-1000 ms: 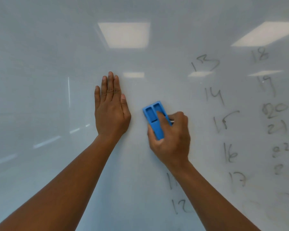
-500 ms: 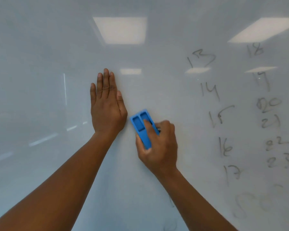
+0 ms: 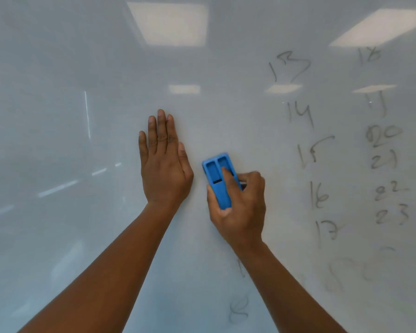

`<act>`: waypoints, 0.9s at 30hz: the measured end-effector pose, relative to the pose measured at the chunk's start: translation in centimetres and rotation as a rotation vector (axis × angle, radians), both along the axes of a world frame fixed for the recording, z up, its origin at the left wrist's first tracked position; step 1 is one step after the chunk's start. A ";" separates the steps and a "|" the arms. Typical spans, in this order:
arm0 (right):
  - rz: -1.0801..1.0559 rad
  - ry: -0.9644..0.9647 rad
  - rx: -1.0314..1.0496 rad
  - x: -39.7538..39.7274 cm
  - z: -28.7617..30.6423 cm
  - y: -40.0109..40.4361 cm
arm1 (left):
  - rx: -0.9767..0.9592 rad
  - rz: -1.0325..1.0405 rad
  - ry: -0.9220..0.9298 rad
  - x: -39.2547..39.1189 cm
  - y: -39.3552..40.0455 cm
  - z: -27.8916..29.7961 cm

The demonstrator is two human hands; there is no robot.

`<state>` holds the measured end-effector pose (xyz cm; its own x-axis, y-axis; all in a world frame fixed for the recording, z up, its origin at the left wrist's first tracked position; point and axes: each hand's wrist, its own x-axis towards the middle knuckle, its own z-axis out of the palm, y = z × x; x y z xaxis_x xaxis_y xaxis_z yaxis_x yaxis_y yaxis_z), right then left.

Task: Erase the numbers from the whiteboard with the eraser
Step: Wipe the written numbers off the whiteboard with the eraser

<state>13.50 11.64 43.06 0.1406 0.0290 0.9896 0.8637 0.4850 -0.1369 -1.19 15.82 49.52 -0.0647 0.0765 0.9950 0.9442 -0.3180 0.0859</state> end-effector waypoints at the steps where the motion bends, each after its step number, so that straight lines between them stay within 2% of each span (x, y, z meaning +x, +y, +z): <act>1: 0.004 0.002 -0.016 0.0 -1.6 -0.2 | -0.006 -0.001 0.007 0.0 -0.1 -0.8; 5: -0.012 0.136 -0.039 2.5 -4.0 -0.2 | -0.023 0.009 0.018 0.2 -0.3 -3.6; 10: 0.043 0.281 -0.011 4.6 0.8 -0.1 | -0.048 0.037 -0.002 0.7 -0.2 -4.7; 12: 0.059 0.233 -0.014 3.3 1.6 -0.3 | -0.044 0.040 -0.001 0.8 -0.2 -4.8; 14: 0.053 0.101 -0.035 1.4 0.5 -0.6 | -0.038 0.037 0.002 0.7 -0.2 -4.9; 18: 0.057 -0.056 -0.107 0.0 -6.0 -1.1 | -0.025 0.021 -0.004 0.5 -0.3 -4.9; 22: 0.035 0.120 -0.095 4.1 -9.1 -0.9 | 0.000 0.019 -0.012 0.8 -0.4 -5.0; 24: 0.064 0.221 -0.066 6.0 -7.3 -0.7 | 0.003 0.024 -0.024 1.0 -0.3 -5.1; 27: 0.091 0.255 -0.027 6.2 -3.9 -0.3 | -0.003 0.032 -0.037 1.2 -0.1 -5.2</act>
